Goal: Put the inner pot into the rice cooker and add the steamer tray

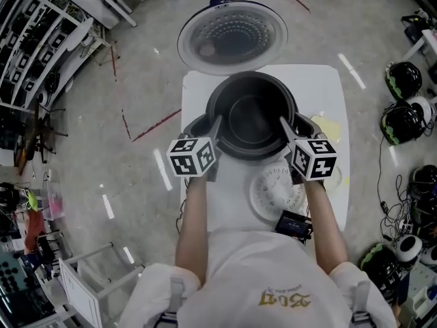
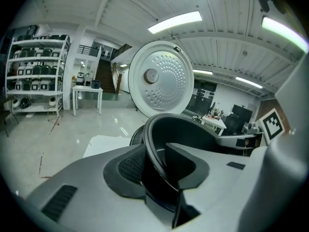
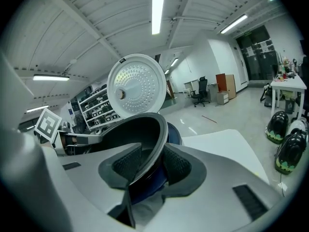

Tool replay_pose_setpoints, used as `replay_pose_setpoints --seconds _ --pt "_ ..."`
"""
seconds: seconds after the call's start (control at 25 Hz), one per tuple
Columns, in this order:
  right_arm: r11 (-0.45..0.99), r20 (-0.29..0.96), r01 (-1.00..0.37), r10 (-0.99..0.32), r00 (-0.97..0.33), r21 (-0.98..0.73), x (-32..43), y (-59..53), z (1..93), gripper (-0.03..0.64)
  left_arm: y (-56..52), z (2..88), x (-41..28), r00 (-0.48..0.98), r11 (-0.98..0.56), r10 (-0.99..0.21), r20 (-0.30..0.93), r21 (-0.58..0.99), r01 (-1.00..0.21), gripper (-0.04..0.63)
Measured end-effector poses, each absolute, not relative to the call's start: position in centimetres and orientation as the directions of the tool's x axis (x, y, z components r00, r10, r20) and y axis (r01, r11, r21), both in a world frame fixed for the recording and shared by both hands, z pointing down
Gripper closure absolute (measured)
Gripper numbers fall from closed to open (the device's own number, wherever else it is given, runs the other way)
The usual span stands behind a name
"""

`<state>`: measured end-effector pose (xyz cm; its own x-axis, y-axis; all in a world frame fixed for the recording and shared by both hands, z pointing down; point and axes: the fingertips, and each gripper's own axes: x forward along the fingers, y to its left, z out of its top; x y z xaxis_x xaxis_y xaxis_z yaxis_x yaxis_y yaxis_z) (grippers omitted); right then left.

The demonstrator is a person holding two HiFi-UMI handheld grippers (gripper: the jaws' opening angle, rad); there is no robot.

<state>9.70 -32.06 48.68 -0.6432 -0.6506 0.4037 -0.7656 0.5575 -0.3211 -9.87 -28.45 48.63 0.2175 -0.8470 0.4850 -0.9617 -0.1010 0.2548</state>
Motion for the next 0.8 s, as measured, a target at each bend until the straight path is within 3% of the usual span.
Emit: replay_pose_setpoints --seconds 0.52,0.8 --pt "0.556 0.421 -0.805 -0.693 -0.586 -0.206 10.1 -32.8 49.1 0.442 -29.2 49.8 -9.4 0.146 -0.102 -0.846 0.513 0.113 -0.988 0.441" --pt "0.535 0.42 -0.831 -0.726 -0.544 -0.151 11.0 -32.7 48.7 0.436 -28.7 49.2 -9.3 0.128 -0.112 -0.849 0.512 0.063 -0.992 0.359"
